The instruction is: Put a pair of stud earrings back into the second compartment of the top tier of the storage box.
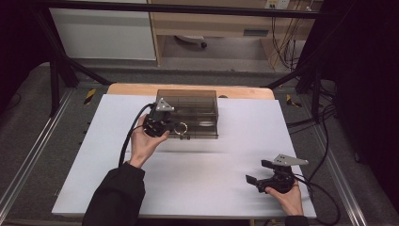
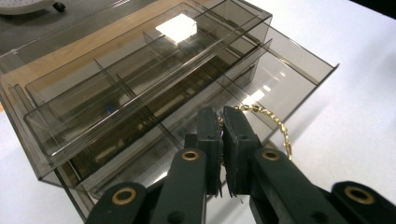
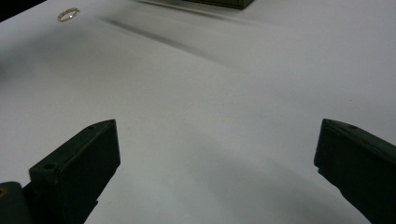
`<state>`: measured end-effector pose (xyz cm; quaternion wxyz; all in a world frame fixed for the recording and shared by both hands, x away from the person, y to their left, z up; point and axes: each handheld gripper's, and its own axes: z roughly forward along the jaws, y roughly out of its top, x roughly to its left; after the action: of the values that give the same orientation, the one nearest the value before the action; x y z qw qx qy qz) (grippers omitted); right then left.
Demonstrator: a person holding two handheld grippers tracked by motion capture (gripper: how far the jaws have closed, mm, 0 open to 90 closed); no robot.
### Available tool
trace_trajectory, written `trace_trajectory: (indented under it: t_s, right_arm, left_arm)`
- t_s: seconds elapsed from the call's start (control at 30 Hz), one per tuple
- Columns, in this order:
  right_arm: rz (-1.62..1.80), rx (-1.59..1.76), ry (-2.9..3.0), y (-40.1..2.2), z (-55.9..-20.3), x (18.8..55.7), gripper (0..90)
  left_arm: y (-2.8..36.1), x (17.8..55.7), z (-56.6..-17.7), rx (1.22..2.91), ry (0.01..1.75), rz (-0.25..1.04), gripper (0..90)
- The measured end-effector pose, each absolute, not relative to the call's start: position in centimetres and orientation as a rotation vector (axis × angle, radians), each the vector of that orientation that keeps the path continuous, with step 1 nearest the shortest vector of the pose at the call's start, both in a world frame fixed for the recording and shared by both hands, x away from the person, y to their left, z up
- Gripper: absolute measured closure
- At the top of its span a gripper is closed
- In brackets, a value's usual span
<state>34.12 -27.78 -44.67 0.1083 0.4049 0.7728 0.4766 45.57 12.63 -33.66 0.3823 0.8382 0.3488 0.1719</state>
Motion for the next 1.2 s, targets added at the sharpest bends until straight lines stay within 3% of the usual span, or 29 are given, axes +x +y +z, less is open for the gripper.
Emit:
trace_trajectory:
  t_s: [0.97, 1.2]
  right_arm:
    - [1.4, 1.192, 2.275, -27.7, -44.7, 34.1, 0.9]
    - [1.399, 1.189, 2.277, -27.8, -44.7, 34.1, 0.8]
  left_arm:
    - [10.7, 48.3, -37.0, 2.186, 0.93, 0.477, 85.3]
    - [10.9, 48.0, -36.6, 2.176, 0.911, 0.471, 79.8]
